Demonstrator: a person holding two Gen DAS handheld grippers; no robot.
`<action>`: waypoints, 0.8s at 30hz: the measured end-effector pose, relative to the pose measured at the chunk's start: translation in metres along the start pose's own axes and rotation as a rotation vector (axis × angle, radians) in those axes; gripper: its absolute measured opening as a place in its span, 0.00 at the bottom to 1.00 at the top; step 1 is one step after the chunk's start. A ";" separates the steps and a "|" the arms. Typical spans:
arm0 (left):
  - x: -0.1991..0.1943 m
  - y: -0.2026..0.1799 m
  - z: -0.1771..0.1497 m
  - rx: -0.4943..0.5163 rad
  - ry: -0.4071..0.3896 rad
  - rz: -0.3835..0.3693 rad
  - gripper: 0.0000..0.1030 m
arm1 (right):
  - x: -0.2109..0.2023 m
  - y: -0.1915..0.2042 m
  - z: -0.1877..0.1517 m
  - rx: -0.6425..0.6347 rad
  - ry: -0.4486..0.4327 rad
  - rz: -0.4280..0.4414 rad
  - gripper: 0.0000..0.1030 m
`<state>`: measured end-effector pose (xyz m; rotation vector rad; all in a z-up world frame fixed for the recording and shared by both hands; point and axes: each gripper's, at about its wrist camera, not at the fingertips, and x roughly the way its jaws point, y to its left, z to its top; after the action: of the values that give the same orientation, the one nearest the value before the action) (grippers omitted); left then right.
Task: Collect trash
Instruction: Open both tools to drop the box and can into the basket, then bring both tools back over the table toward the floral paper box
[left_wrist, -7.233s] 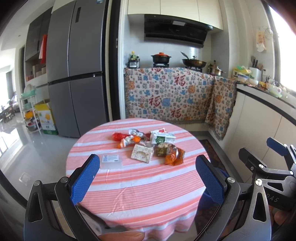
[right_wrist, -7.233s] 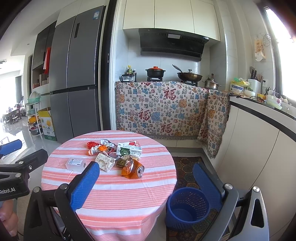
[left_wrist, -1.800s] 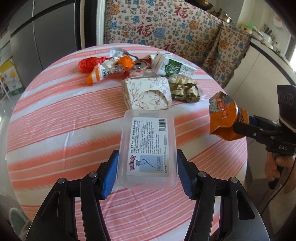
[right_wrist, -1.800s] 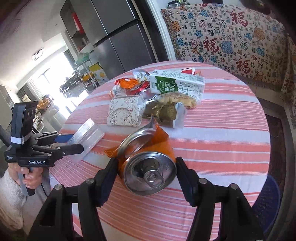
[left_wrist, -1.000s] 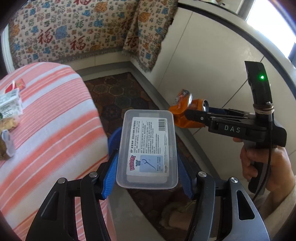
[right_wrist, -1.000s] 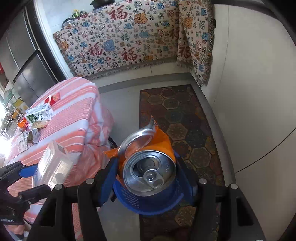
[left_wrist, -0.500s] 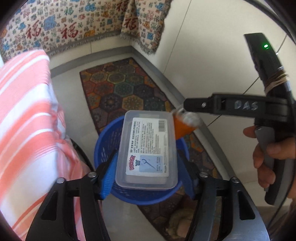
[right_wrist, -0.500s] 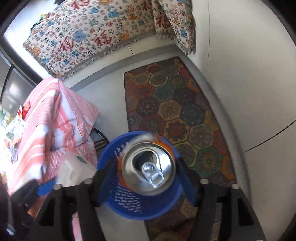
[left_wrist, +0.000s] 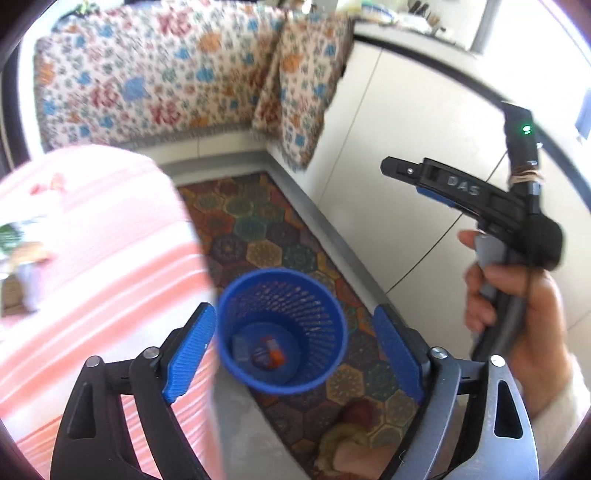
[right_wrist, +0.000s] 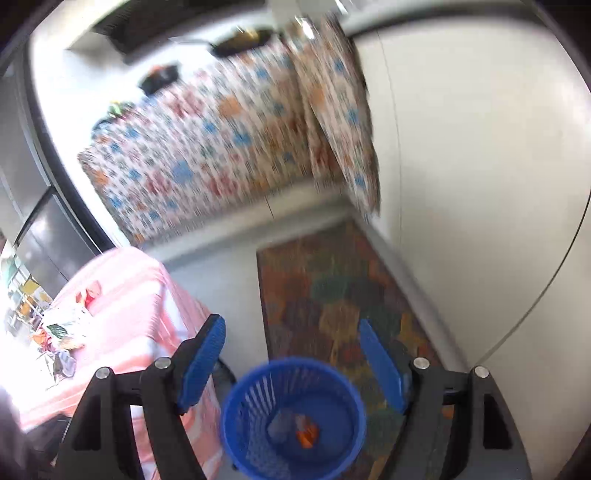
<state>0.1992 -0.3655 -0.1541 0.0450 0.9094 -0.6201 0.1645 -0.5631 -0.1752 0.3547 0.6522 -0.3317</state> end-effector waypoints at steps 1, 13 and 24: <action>-0.016 0.007 -0.005 0.005 -0.009 0.025 0.89 | -0.007 0.007 0.003 -0.017 -0.027 0.007 0.75; -0.098 0.180 -0.102 -0.217 0.042 0.434 0.91 | -0.042 0.180 -0.047 -0.293 -0.032 0.195 0.75; -0.084 0.250 -0.109 -0.214 0.067 0.480 1.00 | 0.010 0.302 -0.148 -0.500 0.262 0.238 0.75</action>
<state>0.2120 -0.0870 -0.2143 0.0892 0.9818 -0.0750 0.2158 -0.2347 -0.2263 -0.0079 0.9123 0.1120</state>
